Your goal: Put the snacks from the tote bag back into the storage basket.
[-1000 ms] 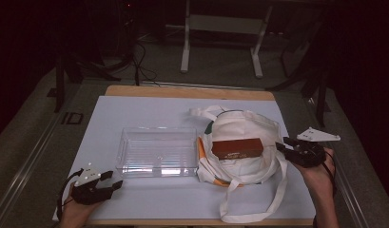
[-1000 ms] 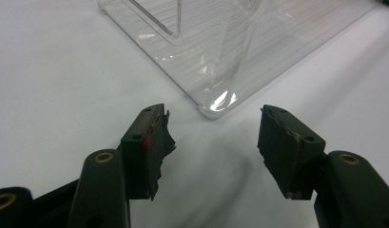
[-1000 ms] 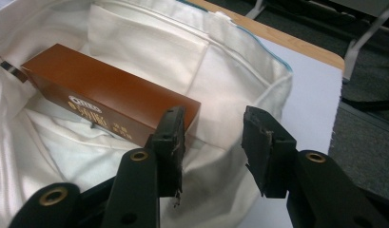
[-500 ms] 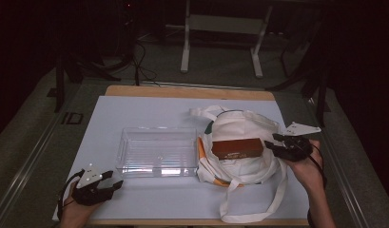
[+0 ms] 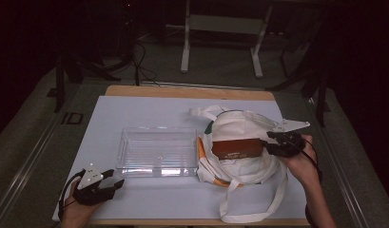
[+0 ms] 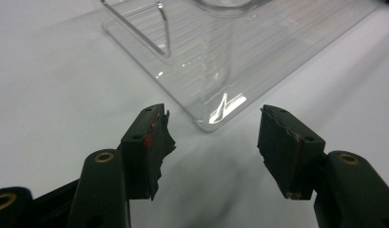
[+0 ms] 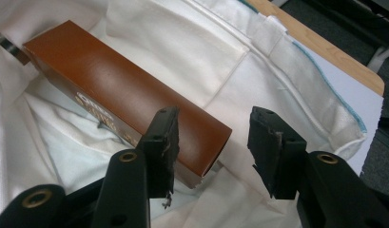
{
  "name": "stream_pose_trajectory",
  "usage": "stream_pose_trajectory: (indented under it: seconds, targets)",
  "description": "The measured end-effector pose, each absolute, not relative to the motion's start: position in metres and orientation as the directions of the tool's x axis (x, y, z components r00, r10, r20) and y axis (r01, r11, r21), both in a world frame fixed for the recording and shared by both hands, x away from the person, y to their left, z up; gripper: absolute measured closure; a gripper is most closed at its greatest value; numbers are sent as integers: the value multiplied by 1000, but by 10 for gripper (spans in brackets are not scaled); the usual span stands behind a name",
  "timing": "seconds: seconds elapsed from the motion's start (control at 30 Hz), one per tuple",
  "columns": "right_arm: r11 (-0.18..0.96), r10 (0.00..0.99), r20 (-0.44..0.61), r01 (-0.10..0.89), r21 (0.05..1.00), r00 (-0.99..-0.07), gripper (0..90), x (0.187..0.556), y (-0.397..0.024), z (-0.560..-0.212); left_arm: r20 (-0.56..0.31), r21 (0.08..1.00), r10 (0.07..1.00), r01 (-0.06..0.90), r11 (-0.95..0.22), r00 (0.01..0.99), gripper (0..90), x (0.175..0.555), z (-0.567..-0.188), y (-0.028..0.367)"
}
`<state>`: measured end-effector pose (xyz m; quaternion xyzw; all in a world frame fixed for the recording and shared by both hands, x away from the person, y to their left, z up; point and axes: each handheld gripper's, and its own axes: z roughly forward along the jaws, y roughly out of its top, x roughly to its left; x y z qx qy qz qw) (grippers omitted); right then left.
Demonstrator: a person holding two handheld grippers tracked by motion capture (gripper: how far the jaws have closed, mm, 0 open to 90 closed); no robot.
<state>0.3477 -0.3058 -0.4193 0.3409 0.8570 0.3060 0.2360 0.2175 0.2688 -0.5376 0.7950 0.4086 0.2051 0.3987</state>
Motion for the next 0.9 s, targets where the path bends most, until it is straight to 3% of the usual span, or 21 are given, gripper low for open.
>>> stream_pose_trajectory:
  seconds: [0.23,0.9]
  targets:
    - [617,700,-206,435,656,-684,524,352,-303,-421,-19,800,809,494,-340,588,415,220,-539,267]
    - [720,618,-221,432,543,-754,376,370,-281,-428,-26,783,805,513,-352,593,379,222,-543,266]
